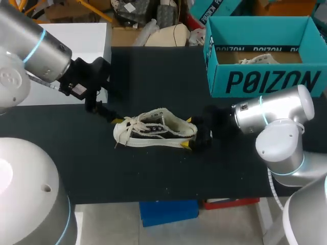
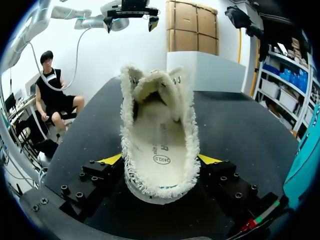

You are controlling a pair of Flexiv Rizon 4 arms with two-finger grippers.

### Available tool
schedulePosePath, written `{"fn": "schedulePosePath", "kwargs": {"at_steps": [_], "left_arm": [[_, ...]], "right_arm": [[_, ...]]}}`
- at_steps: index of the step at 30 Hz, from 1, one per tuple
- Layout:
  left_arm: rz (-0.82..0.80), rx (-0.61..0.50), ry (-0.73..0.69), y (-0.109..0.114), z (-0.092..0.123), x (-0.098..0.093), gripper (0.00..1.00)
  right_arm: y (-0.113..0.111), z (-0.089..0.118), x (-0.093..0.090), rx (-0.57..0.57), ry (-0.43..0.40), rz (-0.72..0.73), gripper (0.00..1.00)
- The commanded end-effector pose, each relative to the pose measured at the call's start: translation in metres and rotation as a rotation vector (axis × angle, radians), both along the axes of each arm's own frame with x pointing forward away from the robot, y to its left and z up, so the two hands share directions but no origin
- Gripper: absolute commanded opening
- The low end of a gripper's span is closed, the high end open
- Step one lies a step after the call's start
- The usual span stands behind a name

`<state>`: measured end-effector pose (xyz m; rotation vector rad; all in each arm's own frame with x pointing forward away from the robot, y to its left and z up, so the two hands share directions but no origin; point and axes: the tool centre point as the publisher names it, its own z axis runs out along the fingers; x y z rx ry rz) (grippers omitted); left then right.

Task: Take the shoe out of the shoebox, open the shoe tongue, remove and reinsert the insole, then place the shoe into the shoebox

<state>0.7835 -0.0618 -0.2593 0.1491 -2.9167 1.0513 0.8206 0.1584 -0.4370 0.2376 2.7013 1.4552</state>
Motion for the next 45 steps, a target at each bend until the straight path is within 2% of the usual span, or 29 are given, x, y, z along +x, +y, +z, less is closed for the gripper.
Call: {"fn": "schedulePosePath", "kwargs": {"at_steps": [1, 18, 21, 23, 24, 25, 27, 29, 45], "left_arm": [[-0.094, 0.324, 0.078, -0.006, 0.004, 0.0, 1.0], [-0.094, 0.324, 0.078, -0.006, 0.004, 0.0, 1.0], [0.213, 0.56, 0.138, -0.017, -0.012, 0.007, 1.0], [0.374, 0.568, 0.284, -0.02, -0.024, 0.011, 1.0], [0.529, 0.681, 0.312, -0.022, -0.035, 0.014, 1.0], [0.66, 0.731, 0.331, -0.022, -0.044, 0.016, 1.0], [0.818, 0.739, 0.481, -0.018, -0.055, 0.019, 1.0], [0.962, 0.784, 0.517, -0.015, -0.06, 0.021, 1.0], [0.962, 0.784, 0.517, -0.015, -0.06, 0.021, 1.0]], "right_arm": [[0.003, -0.004, 0.002, -0.003, 0.003, 0.0, 0.0], [0.003, -0.004, 0.002, -0.003, 0.003, 0.0, 0.0], [0.003, -0.004, 0.002, -0.003, 0.003, 0.0, 0.0], [0.003, -0.004, 0.002, -0.003, 0.003, 0.0, 0.0], [0.003, -0.004, 0.002, -0.003, 0.003, 0.0, 0.0], [0.003, -0.004, 0.002, -0.003, 0.003, 0.0, 0.0], [0.003, -0.004, 0.002, -0.003, 0.003, 0.0, 0.0], [0.003, -0.004, 0.002, -0.003, 0.003, 0.0, 0.0], [0.003, -0.004, 0.002, -0.003, 0.003, 0.0, 0.0]]}}
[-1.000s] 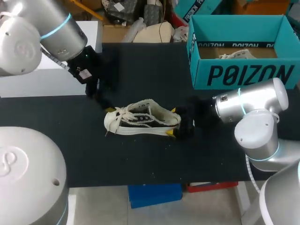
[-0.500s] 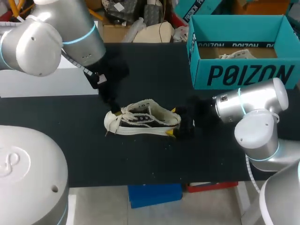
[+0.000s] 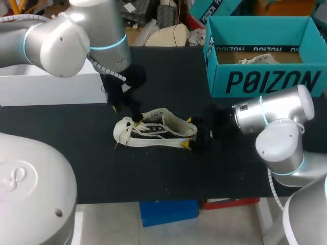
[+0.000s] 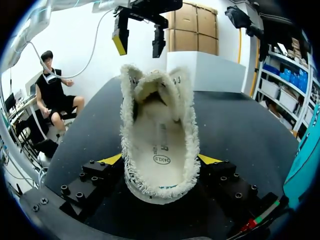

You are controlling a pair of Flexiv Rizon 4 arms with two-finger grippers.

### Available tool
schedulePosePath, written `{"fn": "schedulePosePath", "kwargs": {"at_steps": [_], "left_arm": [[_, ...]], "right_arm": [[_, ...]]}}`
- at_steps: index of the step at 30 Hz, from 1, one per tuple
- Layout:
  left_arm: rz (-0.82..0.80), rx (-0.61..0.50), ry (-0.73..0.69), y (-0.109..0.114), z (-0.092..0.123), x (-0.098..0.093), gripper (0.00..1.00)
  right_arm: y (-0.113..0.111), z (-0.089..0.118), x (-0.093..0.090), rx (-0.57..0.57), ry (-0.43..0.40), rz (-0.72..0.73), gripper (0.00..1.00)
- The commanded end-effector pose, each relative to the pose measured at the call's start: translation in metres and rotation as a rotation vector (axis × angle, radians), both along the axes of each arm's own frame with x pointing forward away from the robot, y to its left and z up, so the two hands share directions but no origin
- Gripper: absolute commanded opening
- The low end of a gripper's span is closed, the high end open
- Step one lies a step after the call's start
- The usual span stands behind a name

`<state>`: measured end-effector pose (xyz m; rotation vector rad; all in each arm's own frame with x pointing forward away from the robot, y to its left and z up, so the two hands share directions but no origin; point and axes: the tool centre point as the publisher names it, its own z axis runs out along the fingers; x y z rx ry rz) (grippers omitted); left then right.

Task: Take the shoe out of the shoebox, open the shoe tongue, remove and reinsert the insole, then place the shoe into the shoebox

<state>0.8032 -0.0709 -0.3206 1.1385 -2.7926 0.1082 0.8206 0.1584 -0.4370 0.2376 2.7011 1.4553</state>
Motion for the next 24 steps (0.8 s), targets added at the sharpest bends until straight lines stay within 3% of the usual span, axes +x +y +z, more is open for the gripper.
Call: {"fn": "schedulePosePath", "kwargs": {"at_steps": [1, 4, 7, 12, 19, 24], "left_arm": [[0.367, 0.221, 0.129, -0.006, 0.001, 0.001, 1.0], [0.367, 0.221, 0.129, -0.006, 0.001, 0.001, 1.0], [0.532, 0.253, 0.063, -0.016, -0.003, -0.001, 1.0], [0.668, 0.23, -0.013, -0.026, -0.002, 0.0, 1.0], [0.714, 0.23, -0.103, -0.033, 0.004, 0.008, 1.0], [0.659, 0.211, -0.152, -0.047, 0.004, 0.009, 1.0]], "right_arm": [[0.003, -0.004, 0.002, -0.003, 0.003, 0.0, 0.0], [0.003, -0.004, 0.002, -0.003, 0.003, 0.0, 0.0], [0.003, -0.004, 0.002, -0.003, 0.003, 0.0, 0.0], [0.003, -0.004, 0.002, -0.003, 0.003, 0.0, 0.0], [0.003, -0.004, 0.002, -0.003, 0.003, 0.0, 0.0], [0.003, -0.004, 0.002, -0.003, 0.003, 0.0, 0.0]]}}
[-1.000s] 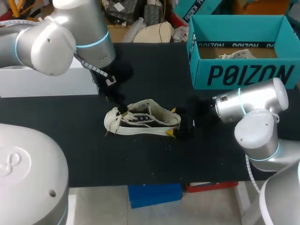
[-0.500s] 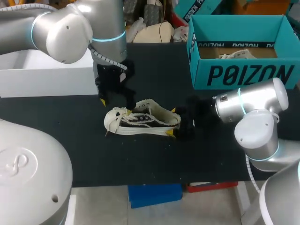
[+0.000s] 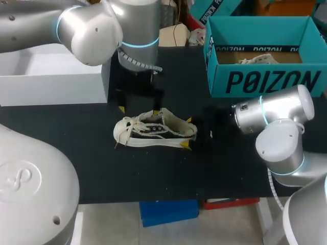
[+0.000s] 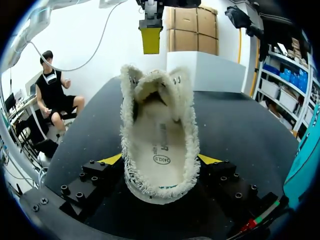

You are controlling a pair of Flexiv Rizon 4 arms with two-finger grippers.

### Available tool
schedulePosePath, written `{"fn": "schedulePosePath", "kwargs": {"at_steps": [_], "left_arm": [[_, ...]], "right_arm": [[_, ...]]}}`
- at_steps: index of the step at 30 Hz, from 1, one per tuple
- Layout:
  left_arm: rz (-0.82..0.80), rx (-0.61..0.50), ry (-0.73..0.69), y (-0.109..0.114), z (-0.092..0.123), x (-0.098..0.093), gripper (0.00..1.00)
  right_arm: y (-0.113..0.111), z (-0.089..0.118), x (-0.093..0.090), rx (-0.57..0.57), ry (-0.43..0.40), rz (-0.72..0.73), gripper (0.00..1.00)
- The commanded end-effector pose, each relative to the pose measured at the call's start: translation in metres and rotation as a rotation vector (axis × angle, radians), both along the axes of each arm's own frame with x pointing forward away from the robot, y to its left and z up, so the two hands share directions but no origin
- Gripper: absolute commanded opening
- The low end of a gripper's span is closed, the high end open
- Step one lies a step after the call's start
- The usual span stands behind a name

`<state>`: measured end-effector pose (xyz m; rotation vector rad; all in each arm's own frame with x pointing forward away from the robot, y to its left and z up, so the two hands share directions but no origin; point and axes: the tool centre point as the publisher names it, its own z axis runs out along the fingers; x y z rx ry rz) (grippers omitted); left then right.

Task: Take the shoe out of the shoebox, open the shoe tongue, remove and reinsert the insole, then place the shoe into the shoebox

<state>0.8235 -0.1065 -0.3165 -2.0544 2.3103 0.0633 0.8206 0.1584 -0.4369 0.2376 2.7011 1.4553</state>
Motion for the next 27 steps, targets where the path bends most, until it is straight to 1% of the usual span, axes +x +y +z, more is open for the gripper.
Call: {"fn": "schedulePosePath", "kwargs": {"at_steps": [1, 2, 6, 9, 12, 15, 20, 24, 27], "left_arm": [[-0.032, 0.04, -0.061, -0.013, -0.002, -0.012, 1.0], [-0.053, 0.032, -0.062, -0.016, -0.003, -0.011, 1.0], [-0.049, 0.04, -0.057, -0.027, -0.008, -0.009, 1.0], [-0.035, 0.068, -0.04, -0.034, -0.011, -0.006, 1.0], [-0.037, 0.116, -0.019, -0.043, -0.015, -0.004, 1.0], [-0.05, 0.206, 0.016, -0.054, -0.022, -0.001, 1.0], [-0.062, 0.297, 0.045, -0.068, -0.029, 0.002, 1.0], [-0.063, 0.322, 0.057, -0.072, -0.033, 0.003, 1.0], [-0.06, 0.336, 0.062, -0.072, -0.034, 0.002, 1.0]], "right_arm": [[0.003, -0.004, 0.002, -0.003, 0.003, 0.0, 0.0], [0.003, -0.004, 0.002, -0.003, 0.003, 0.0, 0.0], [0.003, -0.004, 0.002, -0.003, 0.003, 0.0, 0.0], [0.003, -0.004, 0.002, -0.003, 0.003, 0.0, 0.0], [0.003, -0.004, 0.002, -0.003, 0.003, 0.0, 0.0], [0.003, -0.004, 0.002, -0.003, 0.003, 0.0, 0.0], [0.003, -0.004, 0.002, -0.003, 0.003, 0.0, 0.0], [0.003, -0.004, 0.002, -0.003, 0.003, 0.0, 0.0], [0.003, -0.004, 0.002, -0.003, 0.003, 0.0, 0.0]]}}
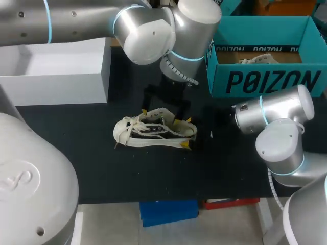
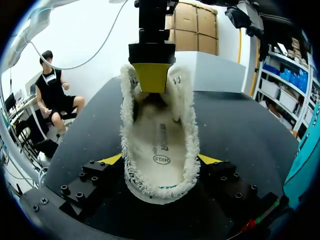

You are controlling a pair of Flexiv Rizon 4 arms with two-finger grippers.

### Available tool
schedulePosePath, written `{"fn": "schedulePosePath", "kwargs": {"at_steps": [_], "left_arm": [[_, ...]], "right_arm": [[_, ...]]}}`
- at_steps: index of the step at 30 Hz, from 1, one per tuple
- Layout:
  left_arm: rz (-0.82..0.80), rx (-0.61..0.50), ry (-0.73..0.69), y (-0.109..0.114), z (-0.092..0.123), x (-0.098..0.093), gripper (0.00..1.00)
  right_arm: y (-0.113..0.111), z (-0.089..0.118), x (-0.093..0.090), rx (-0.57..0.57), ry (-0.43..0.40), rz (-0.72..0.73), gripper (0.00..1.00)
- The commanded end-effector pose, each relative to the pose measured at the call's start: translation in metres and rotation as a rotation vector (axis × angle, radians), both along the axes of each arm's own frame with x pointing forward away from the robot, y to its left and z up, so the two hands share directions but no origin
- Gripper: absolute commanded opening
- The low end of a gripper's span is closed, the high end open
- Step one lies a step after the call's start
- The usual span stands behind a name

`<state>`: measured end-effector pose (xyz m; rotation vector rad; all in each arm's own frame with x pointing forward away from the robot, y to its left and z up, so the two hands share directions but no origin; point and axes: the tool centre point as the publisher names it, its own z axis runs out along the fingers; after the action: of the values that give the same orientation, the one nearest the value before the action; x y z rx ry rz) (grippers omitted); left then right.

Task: Take the shoe out of the shoebox, open the shoe tongue, remove and reinsert the insole, then place the shoe into the shoebox

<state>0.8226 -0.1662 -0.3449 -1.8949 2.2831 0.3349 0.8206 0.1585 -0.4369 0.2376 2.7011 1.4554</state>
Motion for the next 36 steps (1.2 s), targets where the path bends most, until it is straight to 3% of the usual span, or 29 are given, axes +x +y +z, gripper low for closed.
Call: {"fn": "schedulePosePath", "kwargs": {"at_steps": [1, 10, 15, 17, 19, 21, 22, 36], "left_arm": [[0.004, 0.129, 0.014, -0.011, -0.007, 0.002, 1.0], [0.005, 0.142, -0.017, 0.008, -0.014, -0.006, 1.0], [0.01, 0.161, -0.028, 0.013, -0.018, -0.01, 0.76], [0.017, 0.163, -0.031, 0.015, -0.018, -0.01, 0.54], [0.022, 0.171, -0.036, 0.017, -0.018, -0.009, 0.42], [0.021, 0.171, -0.036, 0.018, -0.018, -0.008, 0.2], [0.02, 0.174, -0.037, 0.019, -0.018, -0.008, 0.0], [0.013, 0.123, -0.081, 0.021, -0.003, -0.006, 0.0]], "right_arm": [[0.003, -0.004, 0.002, -0.003, 0.003, 0.0, 0.0], [0.003, -0.004, 0.002, -0.003, 0.003, 0.0, 0.0], [0.003, -0.004, 0.002, -0.003, 0.003, 0.0, 0.0], [0.003, -0.004, 0.002, -0.003, 0.003, 0.0, 0.0], [0.003, -0.004, 0.002, -0.003, 0.003, 0.0, 0.0], [0.003, -0.004, 0.002, -0.003, 0.003, 0.0, 0.0], [0.003, -0.004, 0.002, -0.003, 0.003, 0.0, 0.0], [0.003, -0.004, 0.002, -0.003, 0.003, 0.0, 0.0]]}}
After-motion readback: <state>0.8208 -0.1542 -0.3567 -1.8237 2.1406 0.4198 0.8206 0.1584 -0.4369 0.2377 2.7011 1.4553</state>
